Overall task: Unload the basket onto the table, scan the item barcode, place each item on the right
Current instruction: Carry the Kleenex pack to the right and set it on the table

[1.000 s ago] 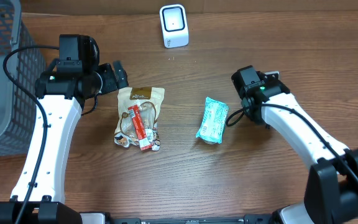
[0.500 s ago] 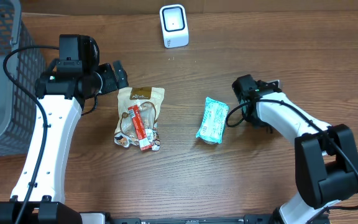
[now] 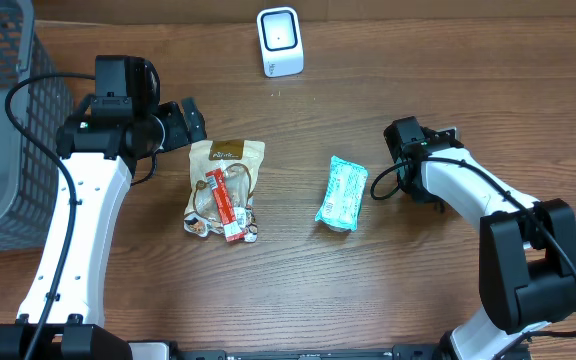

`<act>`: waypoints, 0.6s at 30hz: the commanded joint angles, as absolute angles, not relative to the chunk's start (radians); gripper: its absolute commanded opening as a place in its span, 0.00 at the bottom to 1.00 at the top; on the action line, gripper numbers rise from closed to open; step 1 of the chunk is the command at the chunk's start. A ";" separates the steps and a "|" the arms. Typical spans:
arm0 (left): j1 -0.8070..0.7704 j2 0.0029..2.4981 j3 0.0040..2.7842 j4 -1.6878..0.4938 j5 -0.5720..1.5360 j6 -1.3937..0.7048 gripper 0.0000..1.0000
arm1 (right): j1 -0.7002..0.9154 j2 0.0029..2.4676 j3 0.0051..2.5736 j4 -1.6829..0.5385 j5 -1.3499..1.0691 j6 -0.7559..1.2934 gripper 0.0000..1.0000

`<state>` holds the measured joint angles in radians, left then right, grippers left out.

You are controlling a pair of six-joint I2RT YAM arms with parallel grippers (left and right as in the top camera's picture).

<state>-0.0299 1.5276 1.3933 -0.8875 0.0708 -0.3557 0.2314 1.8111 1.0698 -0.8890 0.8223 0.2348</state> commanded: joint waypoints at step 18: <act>-0.027 1.521 1.401 -0.886 0.068 -0.329 1.00 | 0.228 1.810 1.047 -0.860 0.738 0.231 0.27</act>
